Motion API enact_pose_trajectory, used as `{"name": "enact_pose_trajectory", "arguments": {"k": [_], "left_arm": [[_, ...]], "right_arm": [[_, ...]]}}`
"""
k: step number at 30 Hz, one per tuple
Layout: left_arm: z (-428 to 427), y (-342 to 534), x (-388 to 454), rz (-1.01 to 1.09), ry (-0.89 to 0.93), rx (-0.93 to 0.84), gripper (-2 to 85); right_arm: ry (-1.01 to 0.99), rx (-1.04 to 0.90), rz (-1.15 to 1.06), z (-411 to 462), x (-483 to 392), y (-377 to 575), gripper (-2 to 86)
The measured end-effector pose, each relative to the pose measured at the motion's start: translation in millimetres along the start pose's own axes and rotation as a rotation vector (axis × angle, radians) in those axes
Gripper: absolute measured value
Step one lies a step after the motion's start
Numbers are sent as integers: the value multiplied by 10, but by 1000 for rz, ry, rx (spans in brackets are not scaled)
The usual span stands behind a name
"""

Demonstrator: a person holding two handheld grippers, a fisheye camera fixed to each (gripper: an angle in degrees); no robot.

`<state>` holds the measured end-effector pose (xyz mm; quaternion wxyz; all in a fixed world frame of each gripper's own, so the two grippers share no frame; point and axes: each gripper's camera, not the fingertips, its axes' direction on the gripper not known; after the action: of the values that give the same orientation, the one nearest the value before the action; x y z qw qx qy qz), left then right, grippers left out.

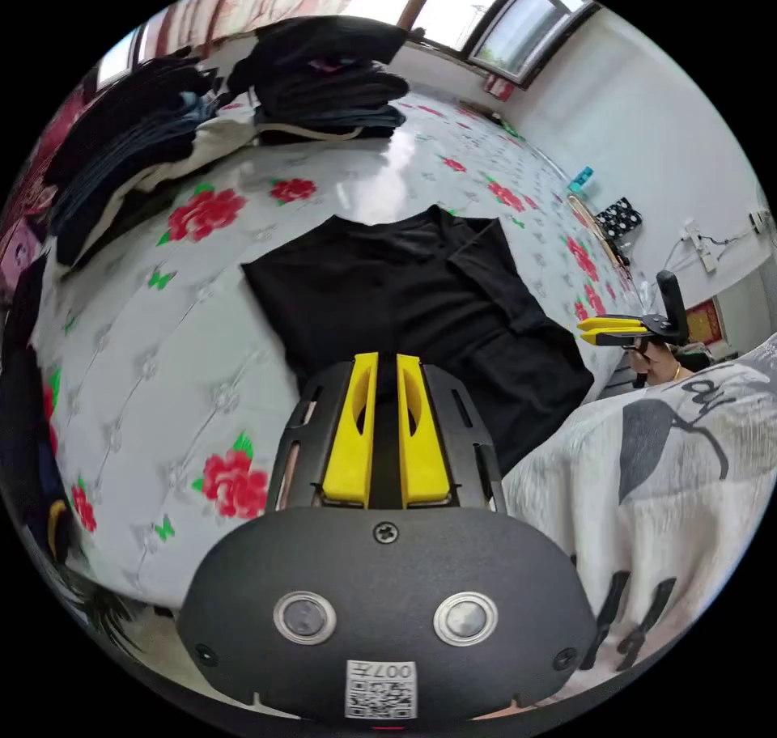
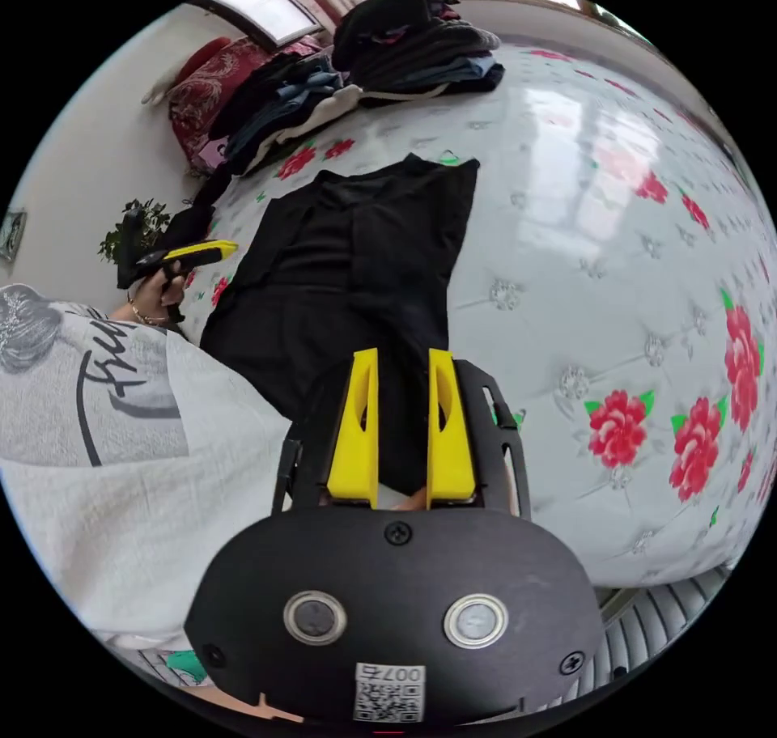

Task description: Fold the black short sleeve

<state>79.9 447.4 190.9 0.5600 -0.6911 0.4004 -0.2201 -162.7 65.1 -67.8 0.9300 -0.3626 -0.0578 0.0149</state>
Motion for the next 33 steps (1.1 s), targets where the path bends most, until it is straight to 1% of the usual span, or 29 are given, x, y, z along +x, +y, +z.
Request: {"name": "enact_pose_trajectory", "arguments": {"k": [1,3,5,6,8,9,10,11,12,13,14,15,16,17,18,19,20,23,25,27,29,30,31,33], "left_arm": [[-153,261,-84,-80,-38,-10,53],[-332,619,-145,-170,-87,-20,67],[-413,911,-140,-263,-76,-89,90],[-415,948,-114,-273,-66,-102,97],[-362,983,14,-270,-46,-165,108],[-302,947,133,-252,-53,-224,109],[-329,881,291,-215,-136,-230,106],[-335,794,440,-159,-238,-276,86],[-347,749,509,-118,-260,-295,75],[-381,663,604,-56,-226,-315,31],[-399,623,622,-50,-210,-327,9],[-459,536,622,-35,-161,-351,2],[-569,433,583,-32,-68,-347,-3],[-732,311,506,-50,20,-317,-6],[-825,243,455,-60,60,-296,-7],[-1005,91,323,-89,152,-260,-8],[-1087,7,245,-105,206,-244,-8],[-1412,-557,-327,-229,501,-135,-8],[-1436,-873,-622,-304,591,-94,-6],[-1400,-1185,-878,-399,615,-62,-3],[-1293,-1546,-1095,-527,592,-19,13],[-1258,-1610,-1129,-557,581,-11,19],[-1190,-1706,-1175,-614,555,0,57],[-1159,-1756,-1178,-665,509,39,84]], "right_arm": [[1,-18,19,24,53,65,68],[26,-72,51,150,137,258,66],[48,-100,56,263,148,313,61],[46,-125,58,344,158,305,56],[107,-104,68,350,159,276,42],[127,-124,70,362,178,229,34],[135,-129,66,353,188,205,29],[120,-159,40,344,214,161,20],[88,-187,28,331,264,121,13],[68,-195,22,315,292,108,10],[30,-193,24,254,363,85,6],[-22,-176,43,158,463,56,3],[-56,-164,55,97,520,36,2],[-128,-125,82,-56,643,-12,1],[-203,-71,113,-236,775,-70,0],[-244,-44,126,-328,843,-105,0],[-332,10,158,-507,992,-190,-1],[-531,135,239,-865,1389,-500,-1],[-618,205,266,-999,1600,-756,0],[-709,280,321,-1072,1859,-1170,2],[-717,338,352,-1077,2010,-1492,7],[-674,360,374,-1045,2093,-1695,11],[-643,362,390,-1015,2135,-1788,14],[-522,344,447,-878,2277,-2009,24]]}}
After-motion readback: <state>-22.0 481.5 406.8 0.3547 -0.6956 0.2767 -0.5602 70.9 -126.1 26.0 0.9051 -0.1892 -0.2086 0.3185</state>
